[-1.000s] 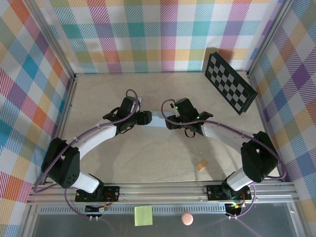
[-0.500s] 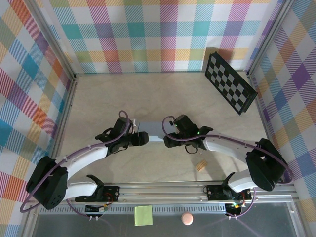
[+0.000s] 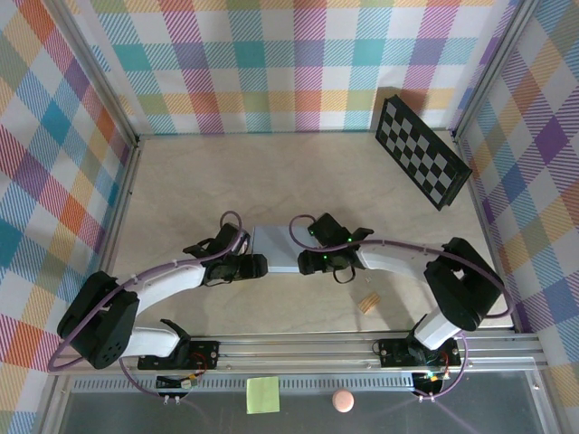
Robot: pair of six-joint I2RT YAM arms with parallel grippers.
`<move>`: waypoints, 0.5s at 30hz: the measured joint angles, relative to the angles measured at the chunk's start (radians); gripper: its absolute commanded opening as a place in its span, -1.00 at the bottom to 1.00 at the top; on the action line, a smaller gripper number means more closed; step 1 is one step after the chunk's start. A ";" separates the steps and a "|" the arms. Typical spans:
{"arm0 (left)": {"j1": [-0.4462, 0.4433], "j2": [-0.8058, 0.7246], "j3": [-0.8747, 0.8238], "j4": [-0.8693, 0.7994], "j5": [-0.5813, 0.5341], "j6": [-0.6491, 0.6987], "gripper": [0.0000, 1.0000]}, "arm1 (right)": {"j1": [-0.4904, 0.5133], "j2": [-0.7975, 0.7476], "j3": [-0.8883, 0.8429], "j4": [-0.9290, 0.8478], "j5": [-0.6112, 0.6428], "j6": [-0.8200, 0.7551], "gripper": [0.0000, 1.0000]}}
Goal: Fold the paper box
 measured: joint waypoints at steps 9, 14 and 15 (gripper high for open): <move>0.031 -0.011 0.076 -0.090 -0.056 0.042 0.36 | -0.060 0.007 0.058 -0.057 -0.010 0.012 0.24; 0.090 0.027 0.123 -0.071 -0.020 0.070 0.28 | -0.135 0.026 0.077 -0.057 -0.066 0.015 0.08; 0.102 0.043 0.132 -0.067 -0.010 0.075 0.25 | -0.147 0.035 0.084 -0.055 -0.079 0.014 0.05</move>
